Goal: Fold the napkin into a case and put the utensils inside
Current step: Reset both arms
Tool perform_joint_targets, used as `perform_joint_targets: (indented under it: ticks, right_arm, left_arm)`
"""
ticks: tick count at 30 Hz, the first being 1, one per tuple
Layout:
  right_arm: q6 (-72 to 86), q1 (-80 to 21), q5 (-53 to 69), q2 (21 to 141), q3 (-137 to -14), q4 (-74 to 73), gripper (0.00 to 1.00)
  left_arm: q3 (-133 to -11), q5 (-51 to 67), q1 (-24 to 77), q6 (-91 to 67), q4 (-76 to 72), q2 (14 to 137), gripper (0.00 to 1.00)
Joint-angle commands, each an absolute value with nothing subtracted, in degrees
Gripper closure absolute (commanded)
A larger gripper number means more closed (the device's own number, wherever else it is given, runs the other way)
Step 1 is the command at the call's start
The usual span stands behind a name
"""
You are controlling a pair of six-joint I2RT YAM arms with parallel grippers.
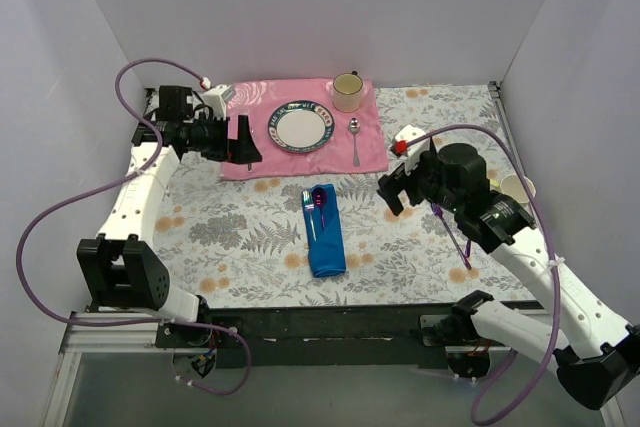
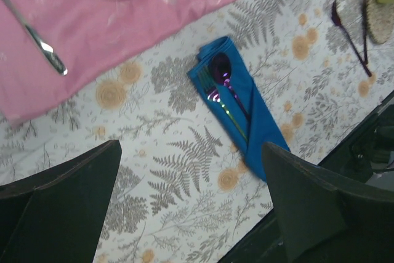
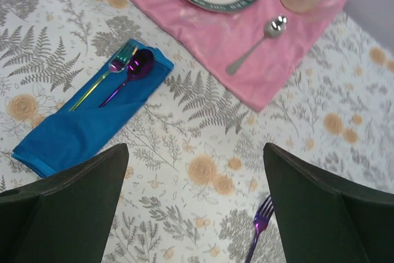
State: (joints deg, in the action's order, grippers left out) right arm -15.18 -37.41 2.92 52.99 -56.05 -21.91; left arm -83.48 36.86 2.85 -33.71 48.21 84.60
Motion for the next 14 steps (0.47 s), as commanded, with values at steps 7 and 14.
perform_joint_targets:
  ticks: [7, 14]
  right_arm:
    - [2.72, -14.77, 10.10, 43.95, -46.59, -29.35, 0.01]
    - [1.15, -10.46, 8.97, 43.05, -47.10, -29.88, 0.01]
  left_arm:
    - [-68.39, 28.30, 2.73, -32.17, 49.92, 75.85, 0.02]
    - [-71.35, 26.54, 2.81, -35.76, 49.57, 76.20, 0.02]
